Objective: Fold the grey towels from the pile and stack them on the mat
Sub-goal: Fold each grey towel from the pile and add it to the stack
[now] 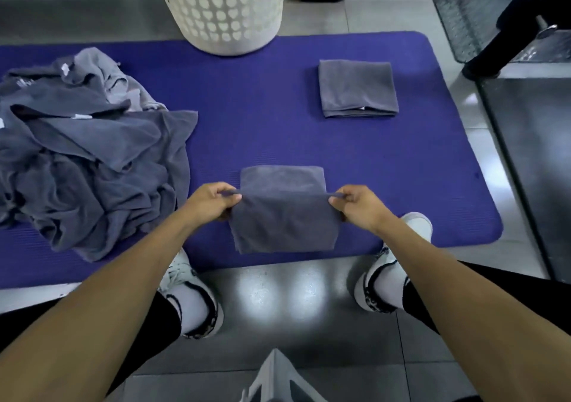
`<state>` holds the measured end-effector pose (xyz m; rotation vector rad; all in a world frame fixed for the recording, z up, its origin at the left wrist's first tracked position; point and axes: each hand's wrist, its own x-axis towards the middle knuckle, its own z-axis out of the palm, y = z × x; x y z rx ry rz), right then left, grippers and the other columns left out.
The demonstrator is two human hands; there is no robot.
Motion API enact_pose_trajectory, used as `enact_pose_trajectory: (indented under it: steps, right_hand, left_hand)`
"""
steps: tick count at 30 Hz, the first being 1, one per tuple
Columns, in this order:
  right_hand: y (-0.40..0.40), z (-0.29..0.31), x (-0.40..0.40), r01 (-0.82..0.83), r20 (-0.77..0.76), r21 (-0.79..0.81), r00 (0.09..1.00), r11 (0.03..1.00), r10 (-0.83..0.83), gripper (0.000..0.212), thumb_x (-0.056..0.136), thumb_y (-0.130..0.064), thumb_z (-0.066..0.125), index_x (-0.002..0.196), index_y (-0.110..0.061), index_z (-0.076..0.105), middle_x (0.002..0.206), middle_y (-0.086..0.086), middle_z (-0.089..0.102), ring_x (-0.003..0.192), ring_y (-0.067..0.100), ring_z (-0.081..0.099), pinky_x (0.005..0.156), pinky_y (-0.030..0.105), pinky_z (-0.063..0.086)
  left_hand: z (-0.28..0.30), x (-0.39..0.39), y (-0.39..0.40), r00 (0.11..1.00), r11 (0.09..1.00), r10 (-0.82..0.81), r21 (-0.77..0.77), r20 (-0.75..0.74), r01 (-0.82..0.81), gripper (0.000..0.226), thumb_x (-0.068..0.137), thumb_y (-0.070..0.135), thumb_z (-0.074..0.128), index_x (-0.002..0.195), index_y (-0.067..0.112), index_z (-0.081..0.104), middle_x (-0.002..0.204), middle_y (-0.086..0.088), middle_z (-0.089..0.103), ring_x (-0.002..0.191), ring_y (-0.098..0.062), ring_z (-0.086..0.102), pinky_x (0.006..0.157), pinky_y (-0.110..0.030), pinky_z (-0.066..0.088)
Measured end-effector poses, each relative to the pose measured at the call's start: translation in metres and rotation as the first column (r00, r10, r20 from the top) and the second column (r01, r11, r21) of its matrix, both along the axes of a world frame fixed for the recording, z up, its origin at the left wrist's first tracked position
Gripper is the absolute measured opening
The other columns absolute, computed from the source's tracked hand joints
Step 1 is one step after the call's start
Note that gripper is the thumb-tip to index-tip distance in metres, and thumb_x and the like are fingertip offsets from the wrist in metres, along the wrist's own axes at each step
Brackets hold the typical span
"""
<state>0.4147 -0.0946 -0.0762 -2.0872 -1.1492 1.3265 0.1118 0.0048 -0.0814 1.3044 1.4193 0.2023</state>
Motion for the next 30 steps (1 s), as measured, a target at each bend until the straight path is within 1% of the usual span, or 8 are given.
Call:
enact_pose_trajectory:
  steps: [4,8,10,15,18,22,26,30]
  right_hand:
    - [0.047,-0.028,0.006,0.052,0.098,0.027,0.994,0.998,-0.054,0.020,0.094,-0.025,0.064,0.075,-0.018,0.061,0.071,0.004,0.063,0.067,0.020,0.058,0.070,0.041,0.055]
    - [0.089,-0.055,0.017,0.011,0.151,0.002,0.988,1.000,-0.011,0.018,0.097,-0.028,0.061,0.084,-0.016,0.063,0.076,-0.002,0.062,0.067,0.011,0.056,0.057,0.022,0.044]
    - [0.105,-0.068,0.021,0.006,0.166,-0.009,0.986,1.000,-0.005,0.018,0.096,-0.028,0.061,0.086,-0.014,0.065,0.078,-0.001,0.063,0.067,0.010,0.055,0.056,0.019,0.041]
    - [0.119,-0.095,0.024,-0.015,0.206,-0.041,0.978,0.999,0.023,0.015,0.094,-0.028,0.064,0.096,-0.013,0.066,0.083,-0.003,0.063,0.078,0.015,0.060,0.061,0.019,0.045]
    - [0.124,-0.100,0.026,-0.005,0.181,-0.081,0.983,0.997,0.020,0.033,0.091,-0.031,0.069,0.118,-0.016,0.059,0.100,-0.005,0.059,0.092,0.014,0.057,0.076,0.022,0.045]
    - [0.141,-0.098,0.032,-0.086,0.127,-0.218,0.985,0.972,0.116,0.048,0.084,-0.040,0.076,0.123,-0.017,0.060,0.111,-0.004,0.059,0.099,0.012,0.055,0.083,0.023,0.043]
    - [0.157,-0.093,0.037,-0.218,0.070,-0.339,0.964,0.915,0.256,0.040,0.077,-0.042,0.081,0.107,-0.018,0.069,0.108,-0.004,0.066,0.104,0.016,0.060,0.092,0.032,0.049]
    - [0.163,-0.084,0.038,-0.375,0.040,-0.391,0.905,0.841,0.422,0.028,0.077,-0.042,0.080,0.096,-0.022,0.072,0.100,-0.007,0.066,0.099,0.015,0.060,0.094,0.036,0.049]
  left_hand:
    - [-0.035,0.019,0.040,0.997,0.997,0.053,0.064,-0.057,-0.049,0.007,0.093,0.020,0.066,0.087,0.023,0.066,0.074,0.002,0.070,0.070,-0.013,0.065,0.073,-0.031,0.055]
    - [-0.070,0.037,0.076,0.987,0.992,0.089,0.103,-0.132,-0.075,0.009,0.093,0.023,0.066,0.084,0.026,0.065,0.084,-0.001,0.070,0.073,-0.011,0.062,0.074,-0.028,0.052]
    - [-0.086,0.041,0.086,0.979,0.991,0.097,0.107,-0.180,-0.079,0.004,0.093,0.025,0.067,0.090,0.022,0.067,0.083,0.002,0.068,0.077,-0.013,0.063,0.076,-0.028,0.051]
    - [-0.113,0.041,0.093,0.950,0.985,0.055,0.174,-0.306,-0.001,0.008,0.090,0.026,0.070,0.093,0.019,0.066,0.086,0.001,0.064,0.083,-0.016,0.059,0.075,-0.027,0.044]
    - [-0.112,0.041,0.097,0.947,0.966,-0.054,0.224,-0.318,0.130,0.022,0.087,0.027,0.073,0.105,0.025,0.060,0.104,0.000,0.055,0.095,-0.014,0.052,0.086,-0.027,0.042]
    - [-0.100,0.046,0.112,0.914,0.947,-0.265,0.093,-0.307,0.306,0.050,0.079,0.038,0.080,0.122,0.027,0.057,0.113,0.003,0.048,0.103,-0.011,0.048,0.091,-0.025,0.039]
    - [-0.093,0.051,0.131,0.836,0.899,-0.431,-0.081,-0.339,0.430,0.050,0.071,0.047,0.084,0.110,0.028,0.060,0.106,0.005,0.062,0.096,-0.012,0.060,0.089,-0.035,0.051]
    - [-0.091,0.065,0.142,0.707,0.806,-0.587,-0.207,-0.394,0.555,0.047,0.067,0.051,0.085,0.102,0.029,0.061,0.101,0.009,0.064,0.093,-0.012,0.061,0.087,-0.037,0.053]
